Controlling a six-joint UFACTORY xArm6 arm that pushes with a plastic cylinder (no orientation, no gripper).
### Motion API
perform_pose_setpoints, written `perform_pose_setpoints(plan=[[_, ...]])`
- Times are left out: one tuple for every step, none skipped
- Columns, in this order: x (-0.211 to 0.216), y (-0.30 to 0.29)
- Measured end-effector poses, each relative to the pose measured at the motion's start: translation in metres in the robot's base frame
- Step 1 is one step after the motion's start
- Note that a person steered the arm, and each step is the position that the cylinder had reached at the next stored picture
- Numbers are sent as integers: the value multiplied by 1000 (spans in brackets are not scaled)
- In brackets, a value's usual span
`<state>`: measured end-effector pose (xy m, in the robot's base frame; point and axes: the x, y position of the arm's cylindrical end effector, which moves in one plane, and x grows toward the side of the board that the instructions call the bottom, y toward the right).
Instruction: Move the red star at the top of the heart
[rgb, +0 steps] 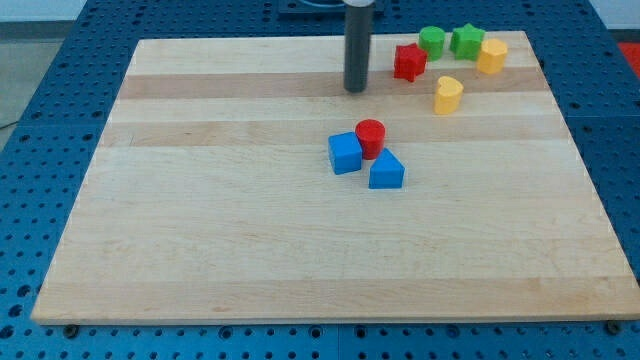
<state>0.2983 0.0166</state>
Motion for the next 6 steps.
perform_pose_setpoints(plan=[[-26, -6], [-36, 32], [-31, 80], [-27, 114], [-10, 106], [1, 104]])
